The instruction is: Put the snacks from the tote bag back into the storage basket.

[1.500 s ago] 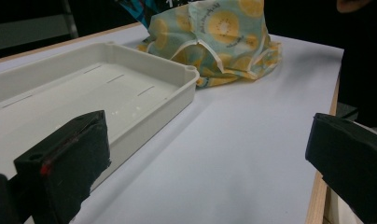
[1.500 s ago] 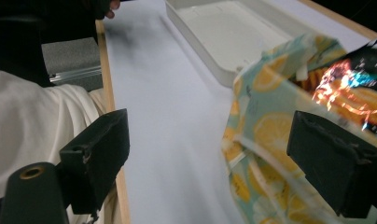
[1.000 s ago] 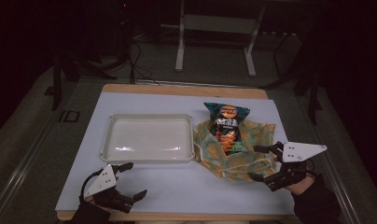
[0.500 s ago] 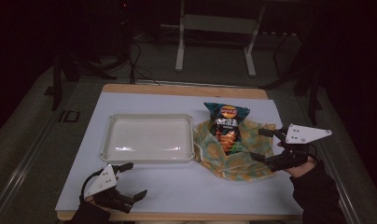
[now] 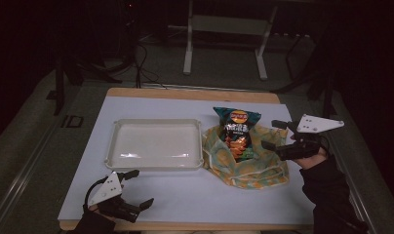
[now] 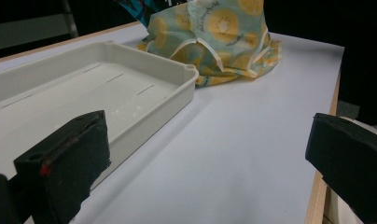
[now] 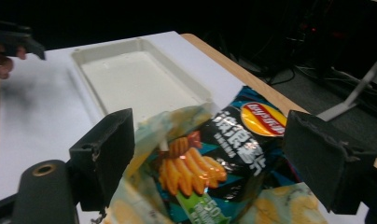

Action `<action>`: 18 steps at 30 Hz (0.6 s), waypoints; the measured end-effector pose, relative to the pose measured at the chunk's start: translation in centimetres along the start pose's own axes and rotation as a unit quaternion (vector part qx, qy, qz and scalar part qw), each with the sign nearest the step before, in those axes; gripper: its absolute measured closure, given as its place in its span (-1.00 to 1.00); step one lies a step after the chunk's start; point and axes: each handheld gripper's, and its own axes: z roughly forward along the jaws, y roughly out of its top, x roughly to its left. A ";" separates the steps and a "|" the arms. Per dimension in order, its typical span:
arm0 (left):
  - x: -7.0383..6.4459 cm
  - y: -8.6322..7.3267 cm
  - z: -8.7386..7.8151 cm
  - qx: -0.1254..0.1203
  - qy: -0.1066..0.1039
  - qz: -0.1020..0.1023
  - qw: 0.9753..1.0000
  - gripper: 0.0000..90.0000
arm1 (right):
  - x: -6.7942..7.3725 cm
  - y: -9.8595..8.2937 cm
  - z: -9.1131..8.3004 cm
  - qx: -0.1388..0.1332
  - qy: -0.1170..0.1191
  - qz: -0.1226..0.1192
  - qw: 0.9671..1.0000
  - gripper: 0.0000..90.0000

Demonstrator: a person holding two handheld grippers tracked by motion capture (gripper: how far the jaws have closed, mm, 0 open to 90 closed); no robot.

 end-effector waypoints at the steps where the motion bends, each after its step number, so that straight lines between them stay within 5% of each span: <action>1: 0.0 0.0 0.0 0.000 0.000 0.000 1.000 -0.99 | -0.3 0.0 0.1 0.001 -0.004 0.002 1.000 -0.62; 12: -0.1 0.0 0.1 0.002 -0.002 0.002 1.000 -0.99 | -3.1 -0.7 1.9 0.013 -0.040 0.007 0.999 -0.47; 18: -0.1 0.0 0.1 0.001 -0.002 0.002 1.000 -0.99 | -4.7 -1.4 2.9 0.027 -0.046 0.029 0.998 -0.40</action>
